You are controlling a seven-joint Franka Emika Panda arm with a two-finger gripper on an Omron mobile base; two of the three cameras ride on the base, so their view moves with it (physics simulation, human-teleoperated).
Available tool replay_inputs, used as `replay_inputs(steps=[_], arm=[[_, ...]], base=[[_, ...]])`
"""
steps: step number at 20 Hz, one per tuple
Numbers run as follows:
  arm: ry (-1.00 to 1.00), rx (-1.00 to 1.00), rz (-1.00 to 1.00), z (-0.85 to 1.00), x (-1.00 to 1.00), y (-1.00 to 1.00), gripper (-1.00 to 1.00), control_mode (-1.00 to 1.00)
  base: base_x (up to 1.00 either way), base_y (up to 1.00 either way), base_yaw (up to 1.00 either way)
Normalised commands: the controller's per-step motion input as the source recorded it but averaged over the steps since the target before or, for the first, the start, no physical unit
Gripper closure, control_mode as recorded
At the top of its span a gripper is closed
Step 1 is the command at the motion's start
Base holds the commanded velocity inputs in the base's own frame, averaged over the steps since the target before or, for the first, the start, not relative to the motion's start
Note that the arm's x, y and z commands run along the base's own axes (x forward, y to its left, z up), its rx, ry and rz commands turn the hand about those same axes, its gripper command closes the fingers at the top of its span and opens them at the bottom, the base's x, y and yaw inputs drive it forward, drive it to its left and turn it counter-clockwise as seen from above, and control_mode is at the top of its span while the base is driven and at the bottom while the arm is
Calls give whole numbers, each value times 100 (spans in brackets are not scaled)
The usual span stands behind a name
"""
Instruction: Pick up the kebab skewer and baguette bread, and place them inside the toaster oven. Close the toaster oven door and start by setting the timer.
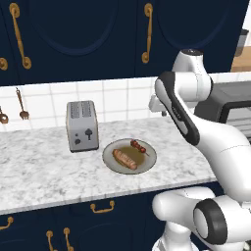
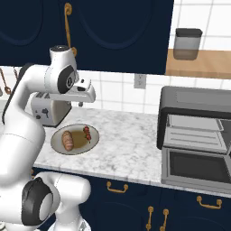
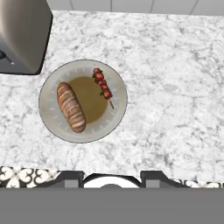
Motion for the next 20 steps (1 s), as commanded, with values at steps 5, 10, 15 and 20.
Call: replay_inputs(steps=[5,10,15,20], arm=[[0,0,0,0,0,0,-100,100],[0,0,0,0,0,0,-100,100],[0,0,0,0,0,0,-100,100],[0,0,0,0,0,0,-100,100]], base=[[0,0,0],[0,0,0],[2,-51,0],[0,-75,0]])
